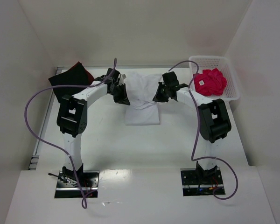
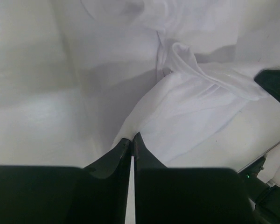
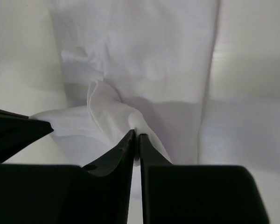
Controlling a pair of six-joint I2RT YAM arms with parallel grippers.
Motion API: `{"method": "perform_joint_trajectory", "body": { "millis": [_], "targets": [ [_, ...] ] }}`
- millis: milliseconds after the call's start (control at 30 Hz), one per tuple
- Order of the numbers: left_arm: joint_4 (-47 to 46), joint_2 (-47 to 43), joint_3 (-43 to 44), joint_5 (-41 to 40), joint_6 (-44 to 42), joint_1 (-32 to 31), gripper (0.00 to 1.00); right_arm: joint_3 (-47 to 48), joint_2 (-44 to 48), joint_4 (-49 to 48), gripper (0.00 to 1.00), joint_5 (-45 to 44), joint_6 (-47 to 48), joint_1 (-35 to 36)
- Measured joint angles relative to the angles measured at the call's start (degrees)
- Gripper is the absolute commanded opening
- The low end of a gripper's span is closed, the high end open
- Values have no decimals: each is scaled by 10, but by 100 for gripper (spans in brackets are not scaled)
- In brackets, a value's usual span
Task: Fold and stack the t-shirts
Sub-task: Fold the folded rectangular tshirt in 1/3 of the way, then grab one side of the 2/3 rectangular tshirt with both arms
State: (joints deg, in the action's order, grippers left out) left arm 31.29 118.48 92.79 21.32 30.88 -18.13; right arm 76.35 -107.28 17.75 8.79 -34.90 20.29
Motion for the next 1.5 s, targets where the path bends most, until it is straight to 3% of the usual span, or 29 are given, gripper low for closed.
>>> {"method": "perform_joint_trajectory", "body": {
  "millis": [33,100,133,233,533,667,833,1100,1367,1500],
  "targets": [
    [-1,8,8,3,-4,6,22,12,-13,-3,27,0,3,-1],
    [-6,19,20,11,-10,19,59,36,-35,-5,48,1,6,-4],
    [-7,25,27,17,-13,25,70,48,-45,-6,59,1,8,-6],
    [-12,44,58,28,-18,40,84,73,-68,-6,68,0,14,-20],
    [-32,29,71,42,-28,72,87,98,-55,-2,79,-13,19,-75],
    [-39,-32,-14,57,-41,74,89,62,-15,-10,79,9,26,-76],
    [-42,-112,-136,62,-46,47,89,-60,57,-13,79,23,30,-55],
    [-47,-149,-256,71,-37,20,86,-241,127,-5,73,38,14,-3],
    [-79,-138,-260,66,-35,5,73,-253,128,-31,63,41,0,-2],
    [-90,-116,-259,64,-35,5,72,-252,118,-46,60,41,-2,-1]
  ]
}}
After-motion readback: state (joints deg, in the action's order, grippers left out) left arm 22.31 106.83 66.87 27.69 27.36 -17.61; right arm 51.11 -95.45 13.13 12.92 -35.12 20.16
